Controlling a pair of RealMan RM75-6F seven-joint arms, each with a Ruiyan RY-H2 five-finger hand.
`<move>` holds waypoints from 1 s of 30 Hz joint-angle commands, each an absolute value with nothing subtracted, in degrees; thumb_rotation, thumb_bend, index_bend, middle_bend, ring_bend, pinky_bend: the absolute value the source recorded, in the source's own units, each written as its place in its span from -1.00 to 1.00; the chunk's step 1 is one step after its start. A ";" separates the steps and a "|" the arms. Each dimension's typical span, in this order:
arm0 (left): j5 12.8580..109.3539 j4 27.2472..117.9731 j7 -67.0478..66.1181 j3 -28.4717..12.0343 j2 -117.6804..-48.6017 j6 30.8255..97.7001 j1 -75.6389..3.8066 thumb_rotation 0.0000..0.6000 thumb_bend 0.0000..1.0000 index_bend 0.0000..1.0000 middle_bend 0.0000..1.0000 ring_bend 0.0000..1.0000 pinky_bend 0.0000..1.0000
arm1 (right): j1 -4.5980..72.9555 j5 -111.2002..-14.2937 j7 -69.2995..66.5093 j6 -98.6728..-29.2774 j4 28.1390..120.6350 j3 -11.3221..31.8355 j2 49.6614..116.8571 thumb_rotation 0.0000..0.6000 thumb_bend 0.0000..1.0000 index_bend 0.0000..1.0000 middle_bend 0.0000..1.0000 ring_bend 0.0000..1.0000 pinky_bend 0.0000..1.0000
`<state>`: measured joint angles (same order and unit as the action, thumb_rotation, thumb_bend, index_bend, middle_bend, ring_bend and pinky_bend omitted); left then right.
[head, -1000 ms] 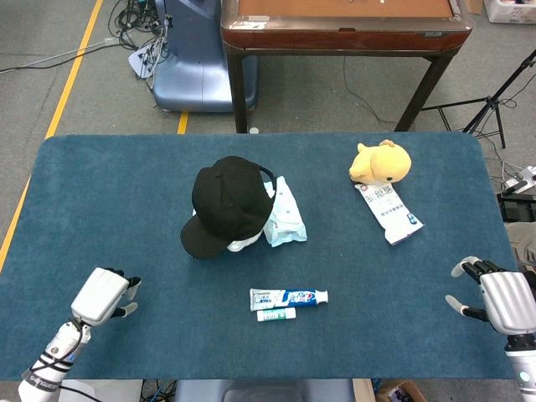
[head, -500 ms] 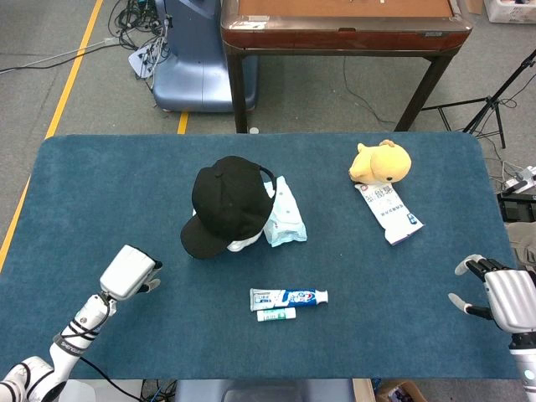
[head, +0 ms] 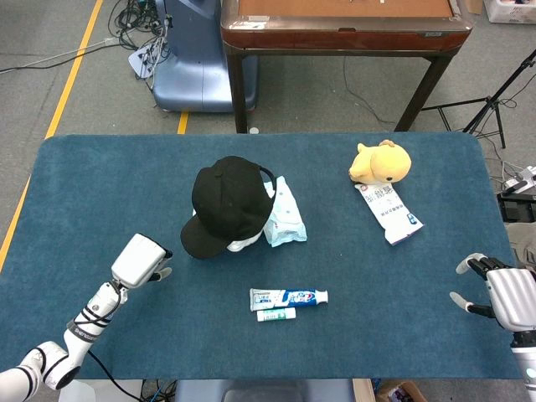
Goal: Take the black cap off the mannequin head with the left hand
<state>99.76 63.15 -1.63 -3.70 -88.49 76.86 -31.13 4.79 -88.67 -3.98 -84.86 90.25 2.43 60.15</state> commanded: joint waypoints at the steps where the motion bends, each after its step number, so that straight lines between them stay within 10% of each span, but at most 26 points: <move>1: 99.85 61.70 -1.51 -3.91 -89.73 77.62 -31.77 1.00 -1.00 0.98 1.00 0.90 0.86 | 4.76 -88.81 -4.22 -85.00 90.12 2.44 60.17 1.00 -0.69 -0.03 -0.14 -0.08 0.30; 30: 96.15 55.31 -4.57 -5.29 -97.56 80.00 -34.11 1.00 -1.00 0.97 1.00 0.91 0.87 | 4.79 -88.67 -6.21 -85.02 89.60 2.70 59.62 1.00 -0.69 -0.03 -0.14 -0.08 0.30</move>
